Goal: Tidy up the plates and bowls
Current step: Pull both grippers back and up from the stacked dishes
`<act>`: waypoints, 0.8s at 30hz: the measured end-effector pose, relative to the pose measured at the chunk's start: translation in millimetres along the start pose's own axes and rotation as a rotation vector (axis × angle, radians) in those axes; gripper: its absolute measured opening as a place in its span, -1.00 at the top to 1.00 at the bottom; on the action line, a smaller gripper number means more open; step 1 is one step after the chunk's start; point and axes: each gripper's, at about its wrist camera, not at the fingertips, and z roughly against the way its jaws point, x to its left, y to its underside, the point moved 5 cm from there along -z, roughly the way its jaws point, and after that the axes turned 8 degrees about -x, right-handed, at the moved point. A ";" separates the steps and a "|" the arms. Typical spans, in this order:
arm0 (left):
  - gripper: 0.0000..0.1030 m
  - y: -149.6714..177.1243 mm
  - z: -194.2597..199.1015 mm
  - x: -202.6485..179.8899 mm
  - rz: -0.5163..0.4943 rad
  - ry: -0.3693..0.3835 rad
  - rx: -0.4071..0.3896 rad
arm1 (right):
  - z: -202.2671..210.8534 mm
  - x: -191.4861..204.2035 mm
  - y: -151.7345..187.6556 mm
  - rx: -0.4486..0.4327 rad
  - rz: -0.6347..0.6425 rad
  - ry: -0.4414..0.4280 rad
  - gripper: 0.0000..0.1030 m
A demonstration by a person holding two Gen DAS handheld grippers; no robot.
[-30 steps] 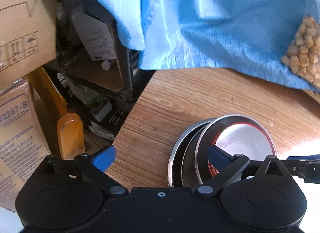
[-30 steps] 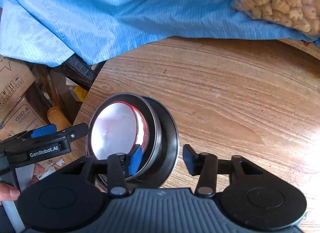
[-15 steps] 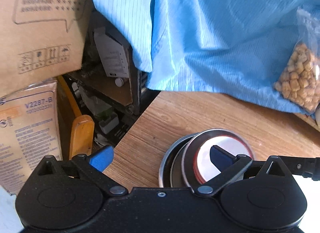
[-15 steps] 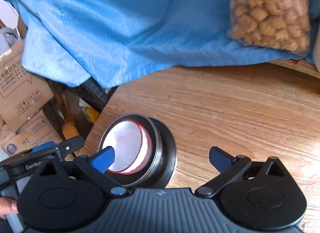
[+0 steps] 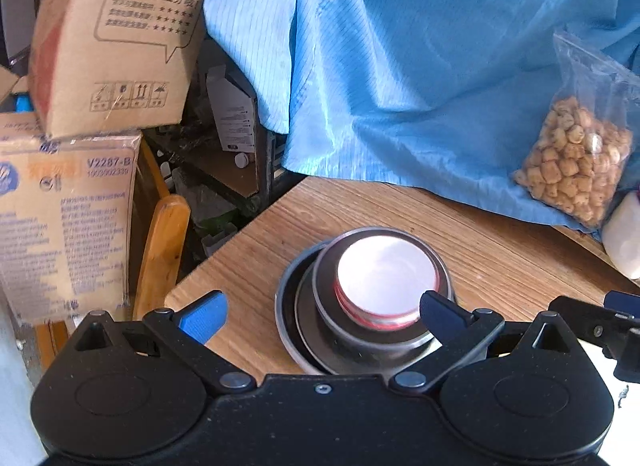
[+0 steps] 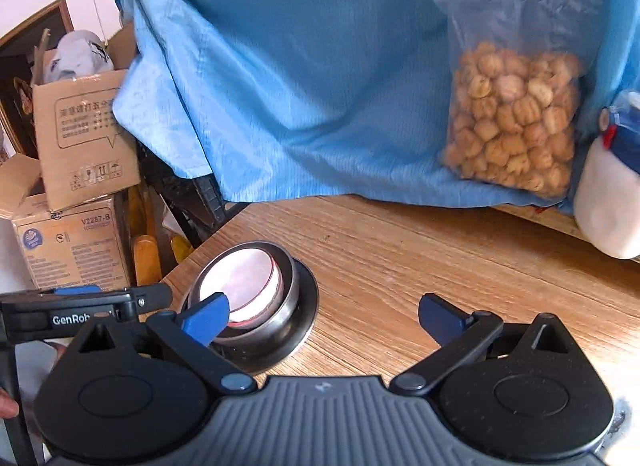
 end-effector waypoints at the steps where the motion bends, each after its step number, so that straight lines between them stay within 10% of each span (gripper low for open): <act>1: -0.98 3.3 4.0 -0.5 0.012 0.003 0.002 | 4.7 -2.6 1.2 -0.009 -0.005 0.003 -1.00; 24: -0.98 62.3 119.1 -8.2 0.020 -0.128 -0.140 | 99.7 -9.6 48.4 -0.182 0.072 0.012 -1.00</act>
